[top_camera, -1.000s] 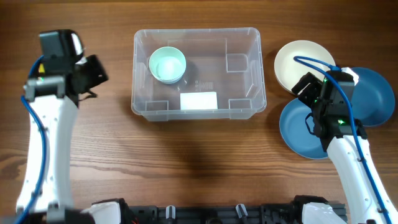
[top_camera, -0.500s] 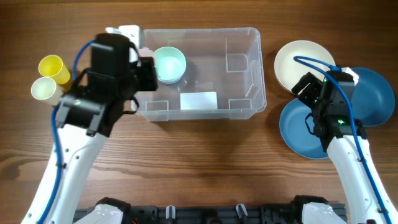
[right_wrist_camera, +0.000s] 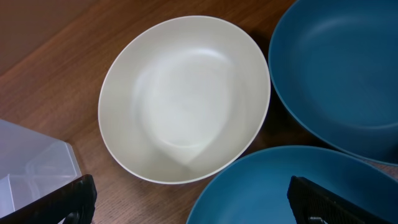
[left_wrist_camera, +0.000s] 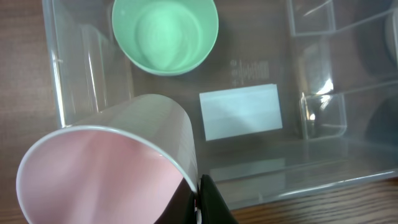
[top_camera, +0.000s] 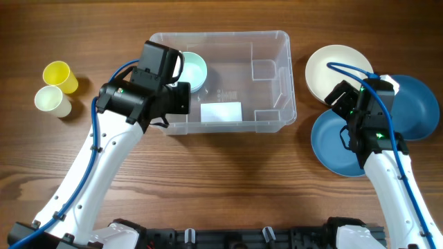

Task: Pack container
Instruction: 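Lift the pink cup and carry it over the clear box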

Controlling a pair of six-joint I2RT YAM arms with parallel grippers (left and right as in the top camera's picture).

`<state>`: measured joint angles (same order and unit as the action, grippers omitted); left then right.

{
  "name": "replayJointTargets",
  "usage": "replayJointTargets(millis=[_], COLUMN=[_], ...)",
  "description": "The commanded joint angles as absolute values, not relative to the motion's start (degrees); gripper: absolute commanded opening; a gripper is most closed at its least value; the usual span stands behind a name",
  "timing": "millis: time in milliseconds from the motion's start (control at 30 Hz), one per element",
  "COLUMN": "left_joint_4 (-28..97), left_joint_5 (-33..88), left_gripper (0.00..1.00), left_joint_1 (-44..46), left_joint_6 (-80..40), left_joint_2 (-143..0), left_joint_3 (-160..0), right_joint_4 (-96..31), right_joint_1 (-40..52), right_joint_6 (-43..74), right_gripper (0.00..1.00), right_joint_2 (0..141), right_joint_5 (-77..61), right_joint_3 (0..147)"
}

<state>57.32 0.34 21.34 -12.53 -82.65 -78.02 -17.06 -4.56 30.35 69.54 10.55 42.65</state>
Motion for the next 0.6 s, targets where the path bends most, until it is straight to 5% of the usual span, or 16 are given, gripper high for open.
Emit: replayJointTargets(millis=[0,567], left_joint_4=[60.2,67.8], left_joint_5=[0.2,2.7], left_gripper=[0.04,0.04], left_joint_1=[21.5,22.7], left_joint_6=[-12.9,-14.6], left_joint_2=[-82.7,-82.7], left_joint_3=[-78.9,-78.9], right_joint_4=[-16.9,-16.9], right_joint_1=[-4.7,-4.7], right_joint_6=[30.0,30.0], right_gripper=[1.0,1.0], right_joint_2=[69.7,69.7], right_joint_5=[10.7,10.7], right_joint_3=[43.5,43.5])
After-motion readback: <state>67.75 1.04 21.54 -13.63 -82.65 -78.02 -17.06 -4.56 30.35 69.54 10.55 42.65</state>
